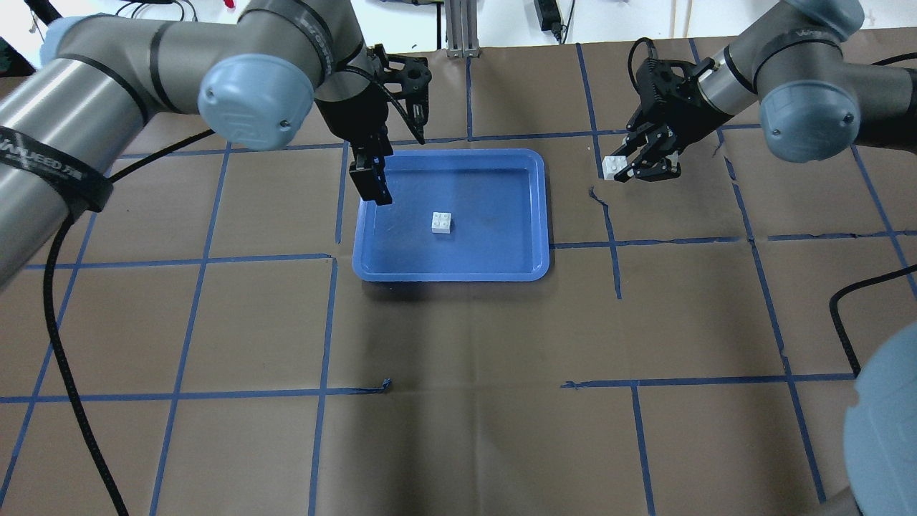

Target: Assemble white blocks and place on blue tray

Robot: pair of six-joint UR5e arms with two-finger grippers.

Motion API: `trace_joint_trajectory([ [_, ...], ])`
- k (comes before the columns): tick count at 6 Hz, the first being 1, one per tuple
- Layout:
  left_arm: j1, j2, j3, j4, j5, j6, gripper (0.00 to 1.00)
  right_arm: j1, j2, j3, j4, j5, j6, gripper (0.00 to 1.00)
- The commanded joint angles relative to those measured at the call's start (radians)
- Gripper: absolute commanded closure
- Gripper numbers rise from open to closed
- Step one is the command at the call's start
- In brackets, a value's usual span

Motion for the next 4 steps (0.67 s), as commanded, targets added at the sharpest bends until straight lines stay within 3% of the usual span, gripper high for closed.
trace_joint_trajectory([
  [1, 0.043, 0.108, 0.009, -0.117, 0.009, -0.154, 0.11, 0.048, -0.001, 0.069, -0.14, -0.001, 0.106, 0.75],
  [4, 0.139, 0.162, -0.026, -0.093, 0.01, -0.614, 0.02, 0.218, 0.016, 0.089, -0.275, -0.007, 0.339, 0.75],
])
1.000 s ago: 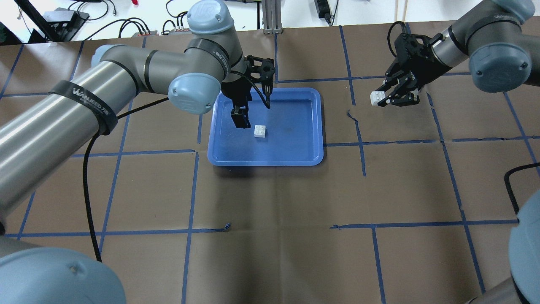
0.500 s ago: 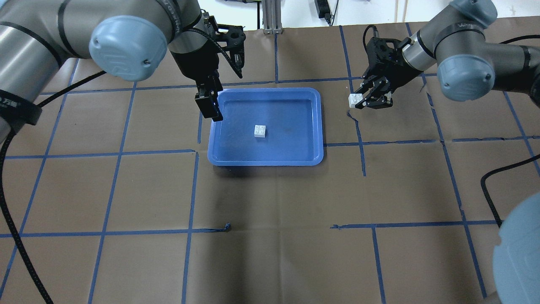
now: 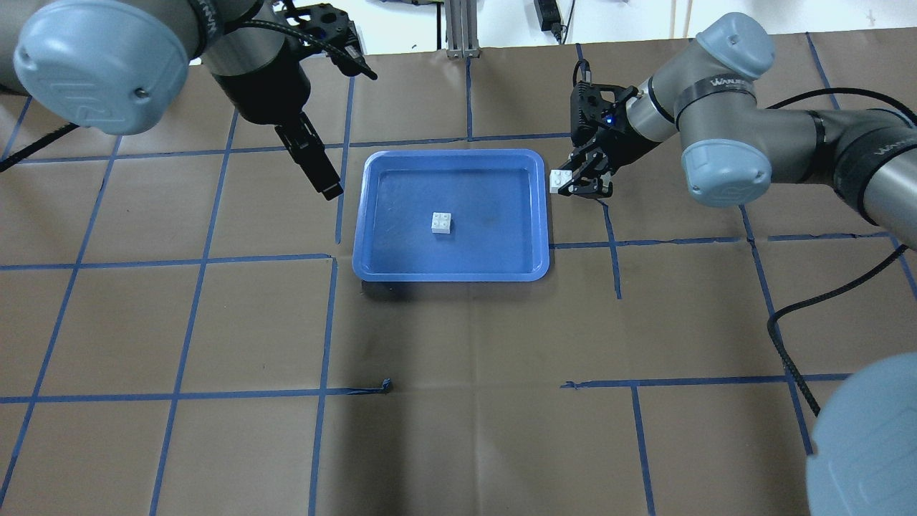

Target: Assemble white blocks and place on blue tray

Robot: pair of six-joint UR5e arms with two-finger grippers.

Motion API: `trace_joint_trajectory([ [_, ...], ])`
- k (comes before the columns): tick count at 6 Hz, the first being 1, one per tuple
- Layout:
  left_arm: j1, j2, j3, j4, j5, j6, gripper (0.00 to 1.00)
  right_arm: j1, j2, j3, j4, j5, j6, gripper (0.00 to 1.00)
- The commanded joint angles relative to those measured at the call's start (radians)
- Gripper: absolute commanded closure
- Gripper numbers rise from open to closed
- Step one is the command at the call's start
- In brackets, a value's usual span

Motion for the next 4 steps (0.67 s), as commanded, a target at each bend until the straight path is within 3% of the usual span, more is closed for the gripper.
trace_joint_trajectory([
  [1, 0.068, 0.03, -0.003, 0.008, 0.002, -0.191, 0.02, 0.12, 0.028, 0.003, -0.095, -0.001, 0.165, 0.75],
  [3, 0.08, 0.055, -0.002, 0.071, 0.125, -0.5, 0.02, 0.204, 0.097, 0.008, -0.247, -0.039, 0.27, 0.75],
  [4, 0.08, 0.058, -0.003, 0.079, 0.122, -0.615, 0.02, 0.206, 0.128, 0.02, -0.305, -0.041, 0.27, 0.75],
])
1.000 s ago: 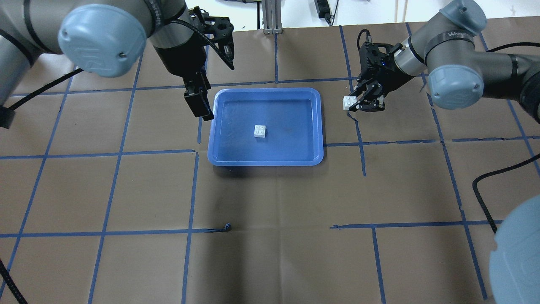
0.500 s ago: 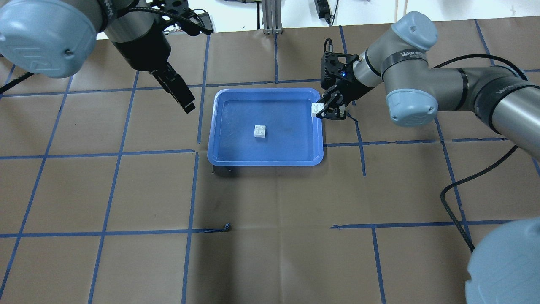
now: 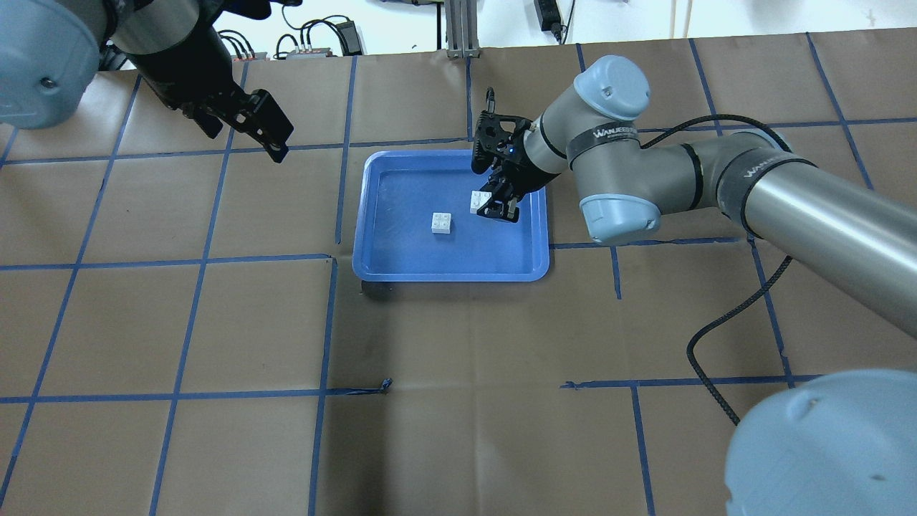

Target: Assemble white blocks and place on blue tray

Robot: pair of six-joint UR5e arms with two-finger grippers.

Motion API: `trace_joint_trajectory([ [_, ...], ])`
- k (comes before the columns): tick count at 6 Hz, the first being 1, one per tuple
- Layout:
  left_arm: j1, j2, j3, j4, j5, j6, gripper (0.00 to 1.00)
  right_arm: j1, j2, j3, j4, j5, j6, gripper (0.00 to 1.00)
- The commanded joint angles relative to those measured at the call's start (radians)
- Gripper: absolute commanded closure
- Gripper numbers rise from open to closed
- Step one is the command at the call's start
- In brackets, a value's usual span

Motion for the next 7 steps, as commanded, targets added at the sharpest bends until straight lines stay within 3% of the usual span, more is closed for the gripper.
trace_joint_trajectory([
  [1, 0.0, 0.006, -0.002, 0.017, 0.024, -0.164, 0.02, 0.012, 0.05, 0.023, -0.106, -0.008, 0.014, 0.75],
  [7, 0.004, 0.006, -0.028, 0.034, 0.021, -0.135, 0.02, 0.015, 0.118, 0.027, -0.168, -0.004, 0.024, 0.75],
])
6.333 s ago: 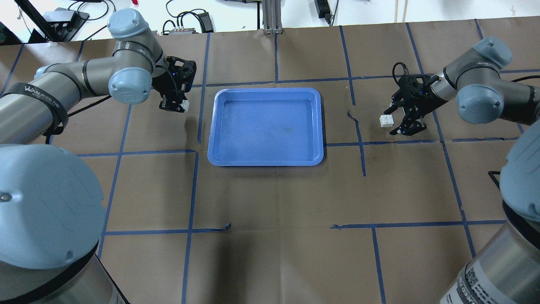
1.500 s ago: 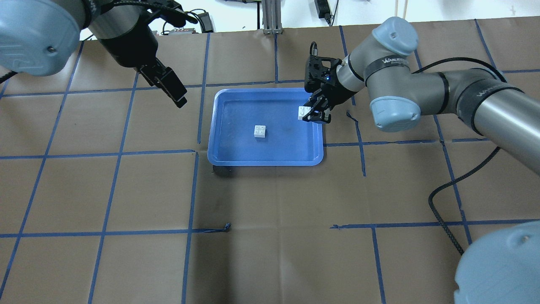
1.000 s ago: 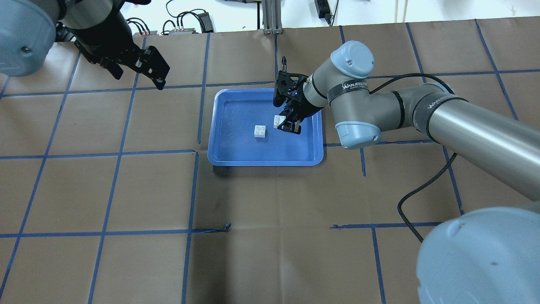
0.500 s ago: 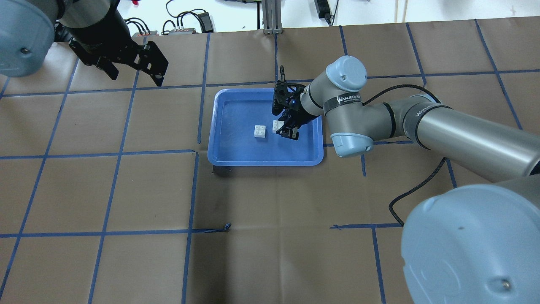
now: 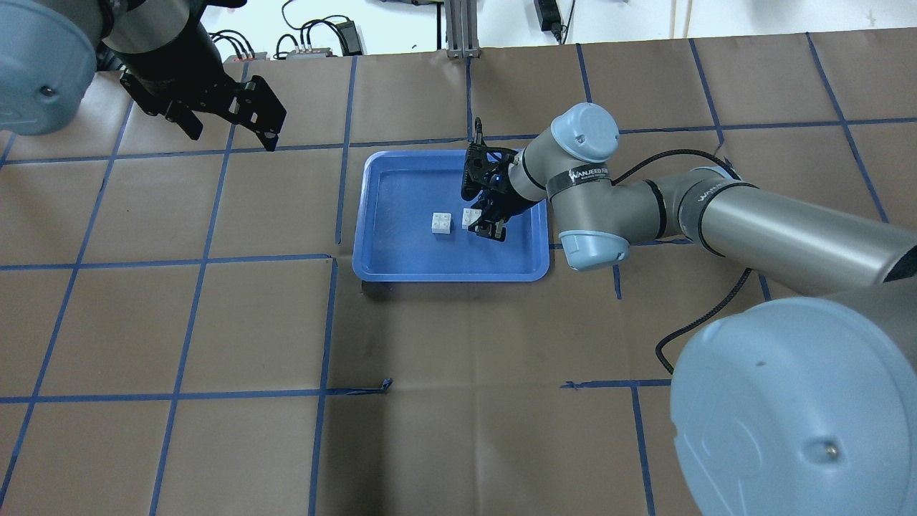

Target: Assemble white blocks and place on blue tray

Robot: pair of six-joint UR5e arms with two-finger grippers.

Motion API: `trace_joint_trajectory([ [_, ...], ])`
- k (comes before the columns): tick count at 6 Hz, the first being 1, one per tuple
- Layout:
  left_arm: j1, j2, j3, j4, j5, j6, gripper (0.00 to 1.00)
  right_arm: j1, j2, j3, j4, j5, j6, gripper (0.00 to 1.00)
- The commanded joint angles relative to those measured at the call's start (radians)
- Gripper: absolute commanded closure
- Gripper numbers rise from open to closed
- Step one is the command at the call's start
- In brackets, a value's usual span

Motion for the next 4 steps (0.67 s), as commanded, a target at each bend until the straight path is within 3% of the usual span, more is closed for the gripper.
trace_joint_trajectory([
  [1, -0.001, 0.0, -0.009, 0.008, 0.0, 0.0, 0.02, 0.001, 0.013, -0.001, -0.008, 0.002, 0.046, 0.75],
  [4, -0.003, 0.0, -0.012, 0.008, 0.0, 0.0, 0.02, 0.017, 0.014, -0.008, -0.014, 0.004, 0.042, 0.76],
])
